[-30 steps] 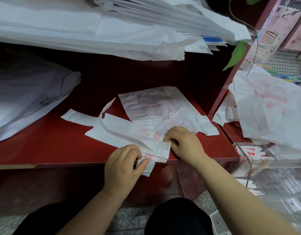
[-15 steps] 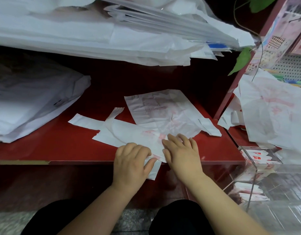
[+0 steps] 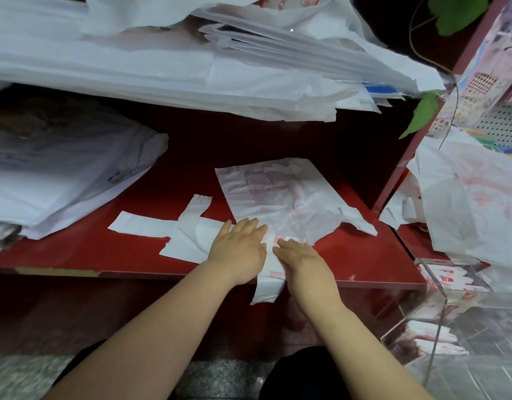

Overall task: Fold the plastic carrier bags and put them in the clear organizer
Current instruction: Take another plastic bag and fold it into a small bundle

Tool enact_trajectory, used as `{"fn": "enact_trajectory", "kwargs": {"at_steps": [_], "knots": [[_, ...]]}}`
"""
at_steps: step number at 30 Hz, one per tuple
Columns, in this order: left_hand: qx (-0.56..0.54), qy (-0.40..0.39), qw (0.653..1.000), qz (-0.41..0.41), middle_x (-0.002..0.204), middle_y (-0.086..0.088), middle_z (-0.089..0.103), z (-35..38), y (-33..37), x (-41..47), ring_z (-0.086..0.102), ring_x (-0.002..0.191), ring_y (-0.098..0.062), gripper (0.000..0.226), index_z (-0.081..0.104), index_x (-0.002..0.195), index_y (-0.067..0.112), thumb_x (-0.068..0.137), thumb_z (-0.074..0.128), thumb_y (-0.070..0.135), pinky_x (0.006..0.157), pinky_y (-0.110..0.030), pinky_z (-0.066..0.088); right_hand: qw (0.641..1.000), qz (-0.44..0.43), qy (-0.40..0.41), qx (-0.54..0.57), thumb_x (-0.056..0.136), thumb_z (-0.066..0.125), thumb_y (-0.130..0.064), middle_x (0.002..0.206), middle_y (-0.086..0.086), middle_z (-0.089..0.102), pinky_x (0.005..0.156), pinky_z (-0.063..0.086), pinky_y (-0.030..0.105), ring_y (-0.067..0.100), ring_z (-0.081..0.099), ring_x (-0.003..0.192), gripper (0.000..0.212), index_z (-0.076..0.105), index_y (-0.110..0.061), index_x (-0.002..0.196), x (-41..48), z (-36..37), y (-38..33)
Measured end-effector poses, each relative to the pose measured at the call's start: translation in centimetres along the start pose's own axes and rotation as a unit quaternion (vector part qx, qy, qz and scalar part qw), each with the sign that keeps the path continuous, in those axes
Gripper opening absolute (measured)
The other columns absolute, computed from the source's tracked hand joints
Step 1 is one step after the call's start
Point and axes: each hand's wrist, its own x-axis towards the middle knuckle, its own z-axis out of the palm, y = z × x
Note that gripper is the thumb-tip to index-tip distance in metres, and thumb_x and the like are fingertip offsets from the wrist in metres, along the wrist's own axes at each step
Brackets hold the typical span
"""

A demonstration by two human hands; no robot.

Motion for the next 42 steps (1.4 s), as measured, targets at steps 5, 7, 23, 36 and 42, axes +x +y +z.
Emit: {"fn": "enact_trajectory", "kwargs": {"at_steps": [5, 7, 23, 36, 42], "knots": [[0.0, 0.007, 0.997, -0.081, 0.157, -0.001, 0.003, -0.2, -2.7, -2.2, 0.001, 0.143, -0.016, 0.05, 0.006, 0.149, 0.021, 0.101, 0.019, 0.03, 0.114, -0.034, -0.001, 1.0, -0.012, 0.029, -0.001, 0.045, 0.065, 0.0, 0.067, 0.003, 0.068, 0.066, 0.053, 0.03, 0.019, 0.067, 0.06, 0.026, 0.07, -0.013, 0.066, -0.1, -0.1, -0.1], [-0.001, 0.01, 0.991, -0.133, 0.157, -0.002, 0.006, -0.5, -4.3, -3.4, 0.01, 0.142, -0.02, 0.051, 0.006, 0.149, 0.021, 0.101, 0.018, 0.034, 0.113, -0.034, 0.006, 0.999, -0.013, 0.036, 0.001, 0.045, 0.064, 0.001, 0.066, 0.003, 0.068, 0.071, 0.049, 0.028, 0.019, 0.066, 0.059, 0.025, 0.07, -0.013, 0.065, -0.1, -0.1, 0.0], [-0.089, 0.238, 0.966, -0.039, 0.145, 0.0, 0.039, -1.4, -3.2, -4.6, 0.024, 0.139, -0.014, 0.046, 0.046, 0.135, 0.016, 0.094, 0.027, 0.017, 0.109, -0.026, -0.007, 0.999, -0.038, -0.017, 0.018, 0.042, 0.061, -0.003, 0.068, 0.0, 0.07, 0.061, 0.054, 0.032, 0.016, 0.068, 0.06, 0.027, 0.071, -0.015, 0.063, 0.6, -1.1, -0.4], [0.0, 0.043, 0.999, -0.011, 0.156, 0.002, -0.006, 1.5, -0.4, -2.8, -0.009, 0.142, -0.009, 0.055, -0.001, 0.149, 0.019, 0.101, 0.013, 0.041, 0.112, -0.029, -0.01, 0.983, 0.032, -0.168, 0.061, 0.077, 0.033, -0.018, 0.105, 0.011, 0.069, 0.093, 0.038, 0.039, 0.025, 0.066, 0.098, 0.045, 0.071, -0.006, 0.097, -0.4, -1.7, -0.1], [0.05, 0.125, 0.99, 0.035, 0.149, 0.001, 0.029, 1.6, -5.0, -5.9, 0.029, 0.138, -0.011, 0.114, 0.034, 0.143, 0.016, 0.068, -0.03, 0.073, 0.112, -0.024, 0.005, 0.971, 0.016, -0.206, 0.119, 0.09, 0.055, -0.034, 0.144, -0.002, 0.039, 0.097, -0.004, 0.004, 0.01, 0.026, 0.136, 0.046, 0.049, -0.012, 0.13, -0.6, -2.8, 1.2]]}}
